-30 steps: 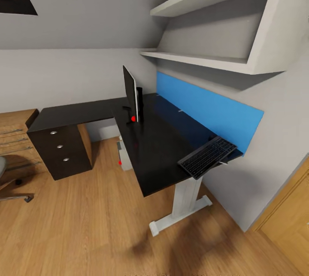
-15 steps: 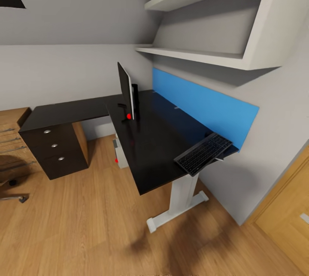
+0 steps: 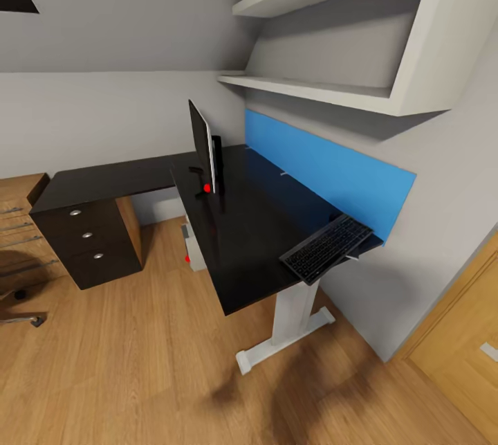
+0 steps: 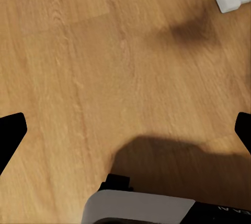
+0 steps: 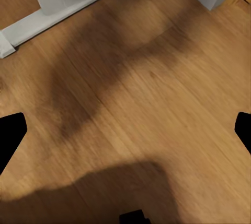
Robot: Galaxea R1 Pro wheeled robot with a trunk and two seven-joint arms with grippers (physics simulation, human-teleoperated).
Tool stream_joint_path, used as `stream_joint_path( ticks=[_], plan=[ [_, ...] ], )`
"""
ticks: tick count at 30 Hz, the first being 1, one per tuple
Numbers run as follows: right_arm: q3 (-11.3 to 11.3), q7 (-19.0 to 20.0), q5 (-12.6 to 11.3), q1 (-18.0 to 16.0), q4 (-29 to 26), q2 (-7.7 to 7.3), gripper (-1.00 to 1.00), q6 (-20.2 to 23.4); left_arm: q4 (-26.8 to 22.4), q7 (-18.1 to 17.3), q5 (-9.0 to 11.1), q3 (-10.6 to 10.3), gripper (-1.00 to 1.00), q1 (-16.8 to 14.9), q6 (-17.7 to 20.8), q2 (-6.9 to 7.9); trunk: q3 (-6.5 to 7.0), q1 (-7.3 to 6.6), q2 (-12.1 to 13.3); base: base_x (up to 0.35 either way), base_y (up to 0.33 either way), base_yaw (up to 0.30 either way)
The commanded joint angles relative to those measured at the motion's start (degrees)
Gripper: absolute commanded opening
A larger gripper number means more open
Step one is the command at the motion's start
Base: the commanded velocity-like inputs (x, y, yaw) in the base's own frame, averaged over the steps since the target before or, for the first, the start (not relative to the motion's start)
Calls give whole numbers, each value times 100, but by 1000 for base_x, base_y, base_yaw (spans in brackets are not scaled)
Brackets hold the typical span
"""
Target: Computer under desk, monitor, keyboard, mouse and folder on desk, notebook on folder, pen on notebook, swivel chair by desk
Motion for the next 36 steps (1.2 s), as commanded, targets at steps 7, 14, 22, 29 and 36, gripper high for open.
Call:
stream_joint_path(
  ticks=[7, 14, 22, 29, 36],
  plan=[
    [-10, -36, 47, -6, 11, 1, 100, -57, 3, 7, 66, -15, 100, -3, -23, 1, 121, -155, 279, 0, 0, 0],
    [-16, -24, 55, -6, 11, -6, 100, -387, 3, 12, 76, -9, 100, -3, -12, 1, 247, -308, 560, 0, 0, 0],
    [-16, -13, 53, -6, 11, -12, 100, -568, -31, 5, 72, -9, 100, -3, 487, -3, 390, -484, 881, 0, 0, 0],
    [-17, -23, 49, -6, 11, -2, 100, -558, -40, -15, 68, -9, 100, -3, 697, 0, 516, -638, 1161, 0, 0, 0],
    [-17, -33, 49, -6, 11, 0, 100, -560, -41, -32, 68, -9, 100, -3, 810, 1, 655, -791, 1442, 0, 0, 0]
  ],
)
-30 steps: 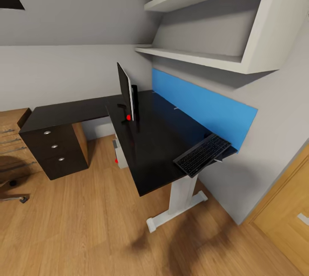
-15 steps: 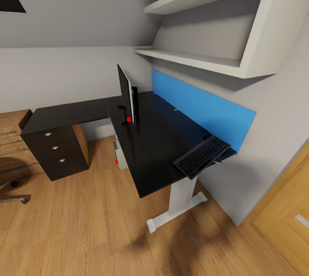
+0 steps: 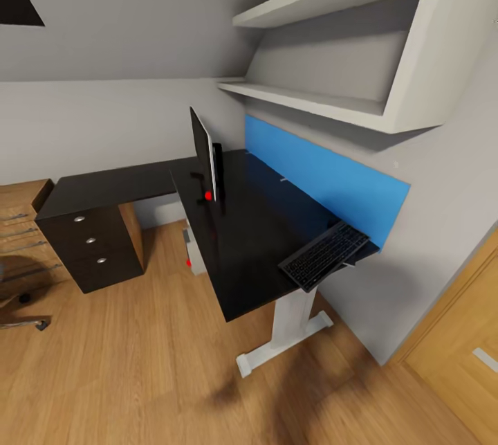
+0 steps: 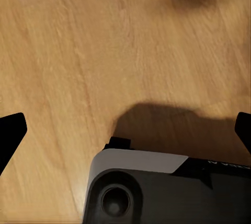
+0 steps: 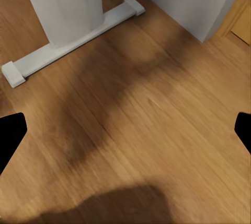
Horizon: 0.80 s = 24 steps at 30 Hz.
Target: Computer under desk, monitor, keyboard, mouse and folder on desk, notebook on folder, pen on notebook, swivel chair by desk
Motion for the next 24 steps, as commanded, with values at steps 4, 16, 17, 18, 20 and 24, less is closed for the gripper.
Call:
stream_joint_path(
  ticks=[4, 16, 17, 18, 20, 24],
  plan=[
    [-10, -35, 41, -6, 12, 1, 100, -16, -67, 40, 57, -13, 100, -3, -46, 6, 101, -88, 158, 0, 0, 0],
    [-10, -38, 41, -6, 15, 0, 100, -15, -316, 43, 575, 97, 100, -3, -45, 2, 423, -352, 639, 0, 0, 0],
    [-10, -37, 41, -6, 16, 0, 100, -14, -317, 43, 581, 97, 100, -3, -44, 3, 450, -374, 679, 0, 0, 0],
    [-10, -36, 41, -6, 18, 1, 100, -13, -319, 43, 593, 97, 100, -3, -42, 5, 477, -396, 719, -11, -34, 0],
    [-10, -37, 41, -6, 15, 1, 100, -12, -320, 43, 600, 100, 100, -3, -41, 3, 531, -440, 800, -42, -95, 0],
    [-10, -37, 41, -6, 17, 1, 100, -11, -322, 42, 601, 99, 100, -3, -34, -4, 639, -527, 960, -100, -228, 0]
  ],
)
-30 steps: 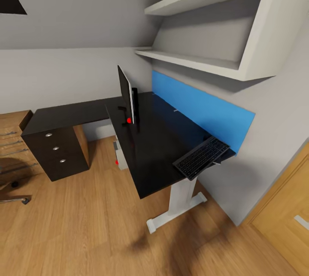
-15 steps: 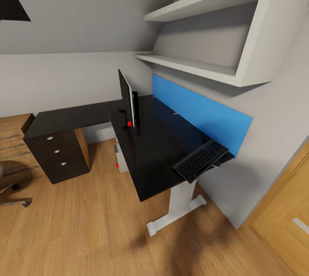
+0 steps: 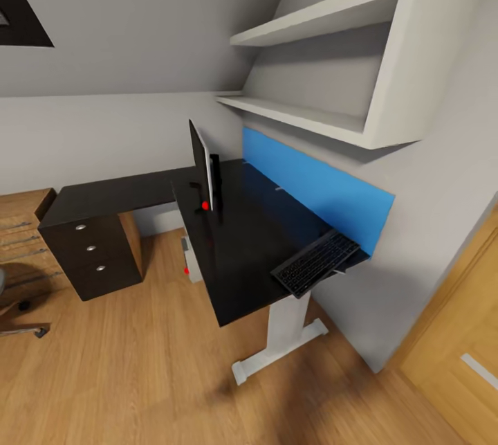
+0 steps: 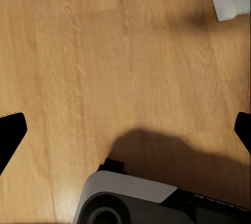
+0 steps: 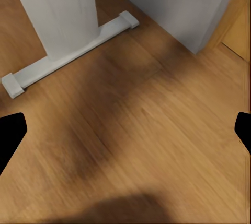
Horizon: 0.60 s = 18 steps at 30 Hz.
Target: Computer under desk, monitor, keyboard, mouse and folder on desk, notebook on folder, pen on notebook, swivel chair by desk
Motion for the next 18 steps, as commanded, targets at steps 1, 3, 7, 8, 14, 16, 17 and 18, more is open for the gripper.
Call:
stream_joint_path(
  ticks=[1, 3, 7, 8, 14, 16, 17, 18],
  plan=[
    [-9, -39, 41, -7, 12, 0, 100, -17, 1, 18, 13, -8, 100, -3, -16, -3, 21, -23, 36, -112, -298, 0],
    [-9, -40, 41, -7, 13, 0, 100, -17, 1, 18, 12, -8, 100, -3, -16, -4, 75, -67, 116, -113, -307, 0],
    [-9, -44, 41, -7, 13, 1, 100, -17, 1, 18, 11, -9, 100, -3, -15, -5, 182, -155, 277, -115, -320, 0],
    [-10, -45, 41, -7, 14, 1, 100, -20, 1, 18, 11, -9, 100, -3, -17, -5, 209, -177, 317, -107, -325, 0],
    [-9, -50, 41, -7, 13, 1, 100, -25, -1, 18, 10, -9, 100, -3, -44, -6, 372, -308, 558, -46, -208, 0],
    [-11, -52, 41, -7, 13, 2, 100, -25, 0, 18, 13, -9, 100, -3, -46, -4, 426, -352, 638, -14, -75, 0],
    [-10, -53, 41, -7, 13, 4, 100, -26, 0, 18, 13, -9, 100, -3, -47, -4, 453, -374, 678, -10, -54, 0],
    [-10, -53, 41, -7, 14, 5, 100, -27, 0, 18, 14, -9, 100, -3, -47, -5, 480, -396, 718, -8, -43, 0]
  ],
)
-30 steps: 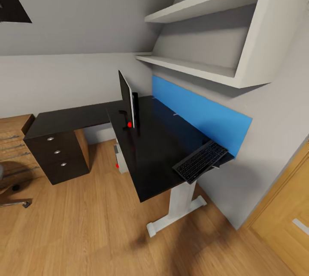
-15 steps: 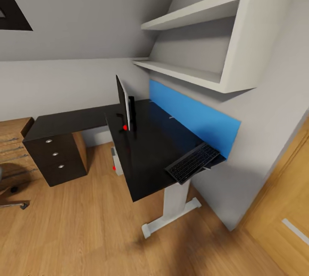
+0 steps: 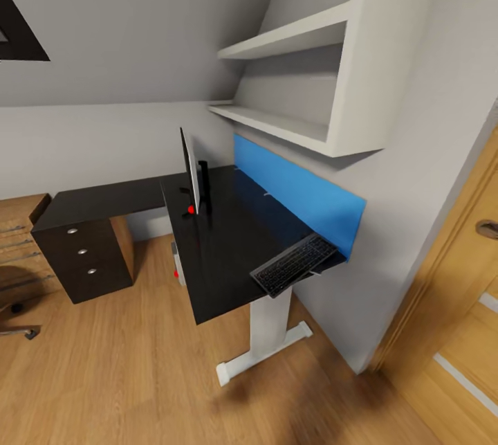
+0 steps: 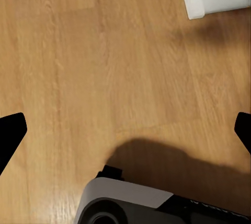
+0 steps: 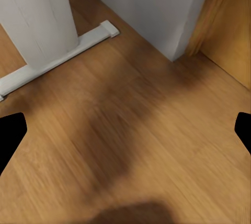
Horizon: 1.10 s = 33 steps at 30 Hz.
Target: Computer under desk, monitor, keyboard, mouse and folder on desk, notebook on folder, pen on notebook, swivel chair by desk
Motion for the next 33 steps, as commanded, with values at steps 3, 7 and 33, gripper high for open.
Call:
stream_joint_path(
  ticks=[3, 7, 33],
  plan=[
    [-9, -43, 40, -7, 12, 3, 100, -26, 1, 12, 13, -7, 100, -3, -19, -2, 74, -65, 115, -5, -25, 0],
    [-8, -44, 40, -7, 11, 12, 100, -34, 4, -4, 12, -14, 100, -3, 11, -4, 182, -153, 276, -1, -6, 17],
    [-13, -59, 33, -7, 9, 31, 100, -47, 55, -38, 5, -48, 100, -3, 35, -11, 686, -504, 917, 0, 0, 115]
  ],
)
